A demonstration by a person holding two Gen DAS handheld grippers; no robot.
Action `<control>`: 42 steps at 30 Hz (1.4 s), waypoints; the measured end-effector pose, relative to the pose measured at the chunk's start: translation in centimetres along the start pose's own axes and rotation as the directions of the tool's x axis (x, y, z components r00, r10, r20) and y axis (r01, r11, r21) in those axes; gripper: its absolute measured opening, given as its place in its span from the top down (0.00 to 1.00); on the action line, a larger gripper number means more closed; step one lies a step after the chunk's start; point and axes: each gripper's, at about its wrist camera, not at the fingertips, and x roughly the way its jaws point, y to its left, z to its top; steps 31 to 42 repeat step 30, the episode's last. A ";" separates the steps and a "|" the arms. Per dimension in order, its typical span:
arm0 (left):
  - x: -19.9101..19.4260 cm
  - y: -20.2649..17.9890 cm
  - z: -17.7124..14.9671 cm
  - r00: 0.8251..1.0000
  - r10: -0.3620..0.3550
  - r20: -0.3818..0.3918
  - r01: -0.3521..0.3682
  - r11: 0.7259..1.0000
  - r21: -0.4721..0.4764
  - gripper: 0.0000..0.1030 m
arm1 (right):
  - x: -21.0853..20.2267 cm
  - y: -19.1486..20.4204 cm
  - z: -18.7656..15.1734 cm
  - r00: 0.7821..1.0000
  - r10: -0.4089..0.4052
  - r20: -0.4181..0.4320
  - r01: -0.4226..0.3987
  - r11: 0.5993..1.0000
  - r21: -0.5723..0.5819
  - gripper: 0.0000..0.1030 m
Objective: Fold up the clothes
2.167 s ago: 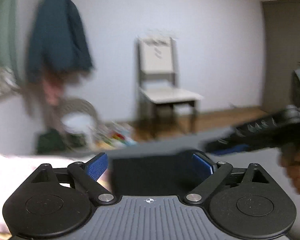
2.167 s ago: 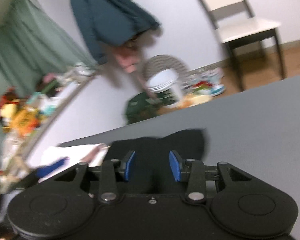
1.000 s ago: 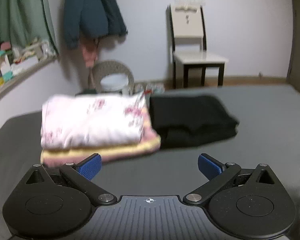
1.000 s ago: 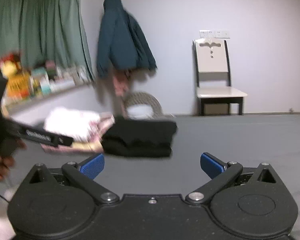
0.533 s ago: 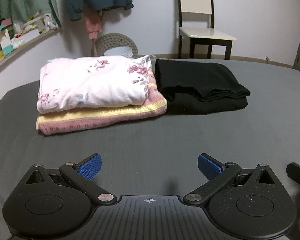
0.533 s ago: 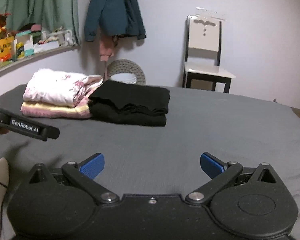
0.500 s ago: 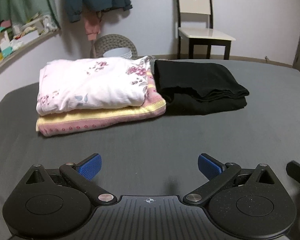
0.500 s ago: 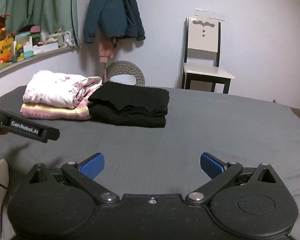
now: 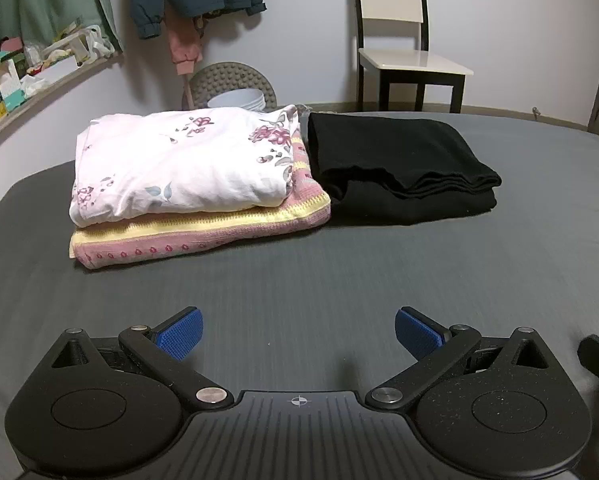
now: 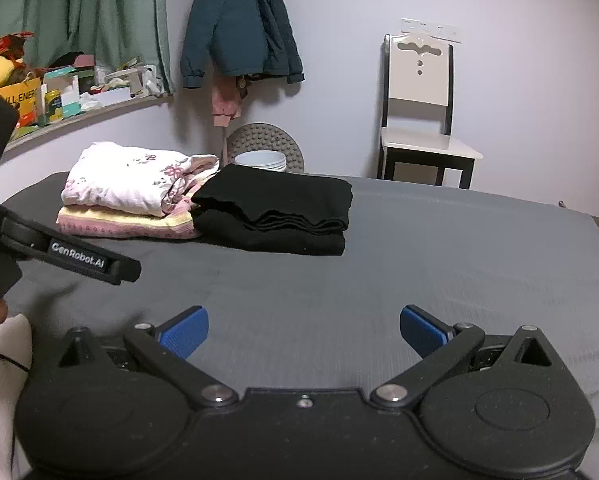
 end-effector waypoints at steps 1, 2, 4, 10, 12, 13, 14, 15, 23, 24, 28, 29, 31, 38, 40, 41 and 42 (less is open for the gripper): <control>0.1 0.0 0.0 1.000 -0.002 -0.003 0.002 1.000 -0.002 0.00 | 0.0 0.0 0.0 1.000 0.003 -0.001 -0.003 1.000 -0.001 0.00; 0.1 0.0 0.0 1.000 -0.005 -0.007 0.005 1.000 -0.005 0.00 | 0.0 -0.1 0.0 1.000 0.005 -0.002 -0.005 1.000 0.000 0.00; 0.2 -0.1 0.0 1.000 -0.008 -0.014 0.008 1.000 -0.004 0.00 | 0.0 -0.1 0.0 1.000 0.008 -0.006 -0.008 1.000 0.005 0.00; 0.3 -0.1 -0.1 1.000 -0.007 -0.016 0.007 1.000 -0.004 0.00 | 0.0 -0.4 0.0 1.000 0.013 -0.018 -0.012 1.000 0.022 0.00; 0.3 -0.1 -0.1 1.000 -0.006 -0.018 0.005 1.000 -0.007 0.00 | 0.0 -0.4 0.0 1.000 0.014 -0.021 -0.013 1.000 0.024 0.00; 0.4 0.0 -0.1 1.000 -0.006 -0.019 0.006 1.000 -0.008 0.00 | 0.0 -0.4 0.0 1.000 0.014 -0.023 -0.013 1.000 0.024 0.00; 0.4 0.0 -0.1 1.000 -0.007 -0.020 0.007 1.000 -0.010 0.00 | 0.0 -0.4 0.0 1.000 0.013 -0.024 -0.013 1.000 0.025 0.00; 0.4 0.0 -0.1 1.000 -0.007 -0.020 0.007 1.000 -0.011 0.00 | 0.0 -0.5 0.0 1.000 0.013 -0.026 -0.012 1.000 0.025 0.00; 0.5 0.1 -0.1 1.000 0.000 -0.021 -0.001 1.000 -0.014 0.00 | 0.2 -0.5 -0.1 0.999 0.015 -0.037 -0.014 1.000 0.026 0.00; 0.4 0.1 -0.1 1.000 0.000 -0.020 -0.001 1.000 -0.015 0.00 | 0.2 -0.5 -0.1 0.999 0.015 -0.039 -0.014 1.000 0.026 0.00; 0.4 0.2 -0.1 1.000 0.003 -0.016 -0.004 1.000 -0.018 0.00 | 0.2 -0.4 -0.2 0.999 0.016 -0.045 -0.015 1.000 0.024 0.00; 0.4 0.2 -0.2 1.000 0.004 -0.016 -0.004 1.000 -0.019 0.00 | 0.2 -0.5 -0.2 0.999 0.016 -0.045 -0.015 1.000 0.024 0.00; 0.4 0.2 -0.2 1.000 0.004 -0.016 -0.004 1.000 -0.019 0.00 | 0.2 -0.5 -0.1 0.999 0.017 -0.045 -0.016 1.000 0.024 0.00; 0.4 0.2 -0.2 1.000 0.004 -0.016 -0.004 1.000 -0.019 0.00 | 0.2 -0.5 -0.1 0.999 0.017 -0.045 -0.016 1.000 0.024 0.00; 0.4 0.2 -0.2 1.000 0.004 -0.016 -0.004 1.000 -0.019 0.00 | 0.2 -0.5 -0.1 0.999 0.017 -0.045 -0.016 1.000 0.024 0.00; 0.4 0.2 -0.2 1.000 0.004 -0.016 -0.004 1.000 -0.019 0.00 | 0.2 -0.5 -0.1 0.999 0.017 -0.045 -0.016 1.000 0.024 0.00; 0.4 0.2 -0.2 1.000 0.004 -0.016 -0.004 1.000 -0.019 0.00 | 0.2 -0.5 -0.1 0.999 0.017 -0.045 -0.016 1.000 0.024 0.00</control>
